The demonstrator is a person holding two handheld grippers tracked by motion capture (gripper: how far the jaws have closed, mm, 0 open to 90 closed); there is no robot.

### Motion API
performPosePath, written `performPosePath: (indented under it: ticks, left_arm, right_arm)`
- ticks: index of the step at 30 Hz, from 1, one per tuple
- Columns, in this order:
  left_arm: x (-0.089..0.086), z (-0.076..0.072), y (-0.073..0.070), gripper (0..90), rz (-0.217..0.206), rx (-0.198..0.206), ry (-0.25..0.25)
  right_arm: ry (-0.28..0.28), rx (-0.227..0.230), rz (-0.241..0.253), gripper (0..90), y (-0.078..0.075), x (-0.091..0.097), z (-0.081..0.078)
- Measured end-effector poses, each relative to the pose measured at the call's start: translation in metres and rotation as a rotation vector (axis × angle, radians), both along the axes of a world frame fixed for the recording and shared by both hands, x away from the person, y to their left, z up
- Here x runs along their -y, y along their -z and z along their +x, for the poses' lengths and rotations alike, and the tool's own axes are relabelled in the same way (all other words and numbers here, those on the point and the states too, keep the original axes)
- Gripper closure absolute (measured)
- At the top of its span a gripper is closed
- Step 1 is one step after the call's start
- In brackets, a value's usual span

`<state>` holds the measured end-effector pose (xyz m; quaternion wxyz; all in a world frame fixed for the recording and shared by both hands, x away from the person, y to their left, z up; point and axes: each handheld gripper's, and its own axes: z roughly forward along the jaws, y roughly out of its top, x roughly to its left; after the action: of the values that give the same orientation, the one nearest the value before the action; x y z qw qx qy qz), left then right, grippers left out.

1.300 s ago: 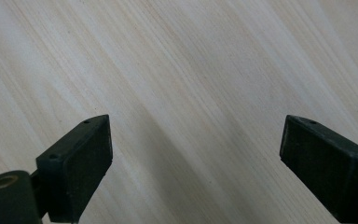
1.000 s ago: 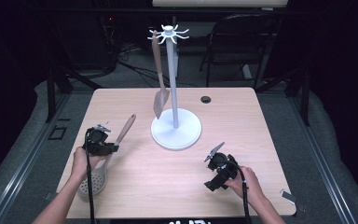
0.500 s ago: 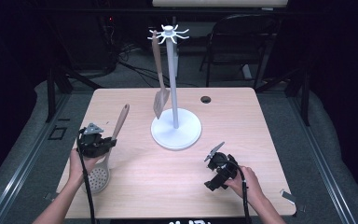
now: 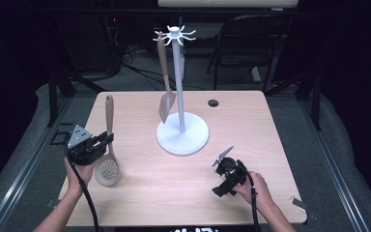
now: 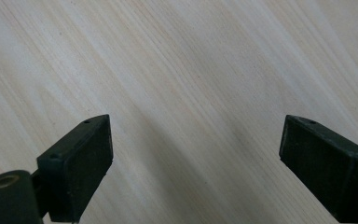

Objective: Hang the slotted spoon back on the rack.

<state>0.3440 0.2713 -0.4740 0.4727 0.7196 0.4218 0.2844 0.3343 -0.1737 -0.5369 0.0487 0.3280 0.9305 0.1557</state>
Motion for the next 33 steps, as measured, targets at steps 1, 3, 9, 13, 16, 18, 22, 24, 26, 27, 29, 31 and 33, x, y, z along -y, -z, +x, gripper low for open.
performPosePath:
  ticks: [1,3,9,13,16,18,22,24,26,27,29,31,33]
  left_arm:
    - [0.001,-0.001,-0.001,76.6,-0.007,0.021,-0.005]
    - [0.004,-0.003,-0.005,76.6,-0.019,0.051,-0.006]
    - [0.015,-0.004,-0.015,76.6,-0.043,0.133,-0.017]
    - [0.022,-0.002,-0.023,76.6,-0.047,0.14,-0.005]
    - [0.029,0.0,-0.025,76.6,-0.048,0.141,0.002]
    - [0.034,0.001,-0.027,76.6,-0.044,0.137,0.009]
    - [0.042,0.003,-0.03,76.6,-0.041,0.136,0.021]
    - [0.047,0.004,-0.031,76.6,-0.042,0.138,0.027]
    - [0.052,0.005,-0.032,76.6,-0.044,0.137,0.034]
    - [0.055,0.006,-0.033,76.6,-0.04,0.131,0.038]
    - [0.06,0.008,-0.033,76.6,-0.04,0.124,0.053]
    - [0.065,0.011,-0.034,76.6,-0.034,0.107,0.074]
    - [0.069,0.014,-0.035,76.6,-0.026,0.091,0.094]
  right_arm:
    - [0.005,0.002,0.002,9.2,0.0,0.0,0.0]
    - [0.004,0.003,0.002,9.2,0.001,0.0,0.0]
    - [0.008,0.004,0.002,9.3,0.001,0.001,0.001]
    - [0.008,0.002,-0.003,9.3,0.002,0.001,0.001]
    - [0.01,0.004,0.0,9.3,0.002,0.002,0.001]
    - [0.016,0.003,0.01,9.3,0.002,0.002,0.001]
    - [0.013,0.006,-0.007,9.3,0.001,0.004,0.001]
    - [0.013,0.006,-0.005,9.3,0.001,0.004,0.001]
    - [0.012,0.006,-0.009,9.3,0.001,0.003,0.001]
    - [0.014,0.006,0.0,9.3,0.002,0.003,0.001]
    - [0.014,0.007,-0.003,9.3,0.002,0.003,0.001]
    - [0.013,0.006,-0.003,9.3,0.002,0.003,0.001]
    - [0.012,0.016,-0.006,9.3,0.001,0.004,0.001]
